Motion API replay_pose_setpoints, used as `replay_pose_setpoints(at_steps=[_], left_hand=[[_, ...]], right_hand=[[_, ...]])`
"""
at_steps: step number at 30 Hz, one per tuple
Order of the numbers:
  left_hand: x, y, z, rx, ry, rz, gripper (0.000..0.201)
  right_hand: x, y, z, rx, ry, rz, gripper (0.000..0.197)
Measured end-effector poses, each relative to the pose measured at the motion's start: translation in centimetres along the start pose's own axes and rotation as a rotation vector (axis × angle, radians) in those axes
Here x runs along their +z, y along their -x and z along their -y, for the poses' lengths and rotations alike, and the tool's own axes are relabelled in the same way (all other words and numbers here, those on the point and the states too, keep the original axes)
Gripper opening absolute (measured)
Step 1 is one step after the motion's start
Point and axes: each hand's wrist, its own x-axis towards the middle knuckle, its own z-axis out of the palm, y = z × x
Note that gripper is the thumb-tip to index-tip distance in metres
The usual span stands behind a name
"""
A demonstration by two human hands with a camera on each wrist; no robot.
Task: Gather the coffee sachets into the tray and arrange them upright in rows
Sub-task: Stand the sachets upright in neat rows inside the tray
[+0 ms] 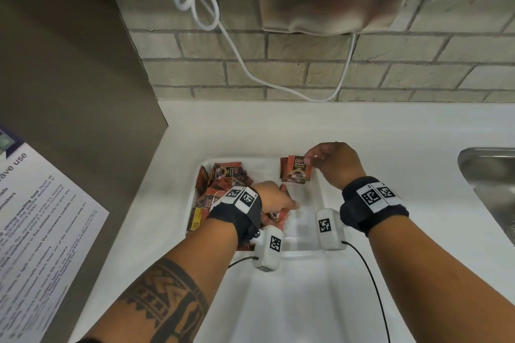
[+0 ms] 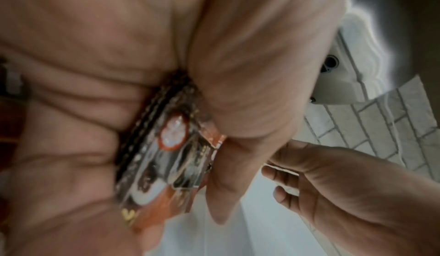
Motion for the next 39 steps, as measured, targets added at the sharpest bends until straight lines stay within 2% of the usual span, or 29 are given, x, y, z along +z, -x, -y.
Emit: replay_pose_setpoints(at_steps=[4,8,14,21,39], left_hand=[[0.9,-1.1,-0.3,0.003,-0.107,0.032,0.025],[1.2,-1.9,-0.8,0.048,-0.133,0.032,0.036],[0.9,-3.2,-1.0,0.009,-0.055,0.034,0.029],[0.6,-3.7,-1.3,0.023,-0.088,0.013,0.015],[0.7,-3.7,-1.0,0.055,-0.07,-0.019,0.013]], right_hand=[[0.4,0.3,0.1,0.03,0.041,0.012,0.002],[0.8,0.4,0.1,-0.008,0.144,0.053,0.011],[1.2,-0.3,0.0,-0.026,0.204,0.048,0.012],[1.4,-0.8,-0.3,-0.003,0.191,0.059,0.016],[1.7,-0.8,-0.7,-0.013,0.167,0.065,0.022]])
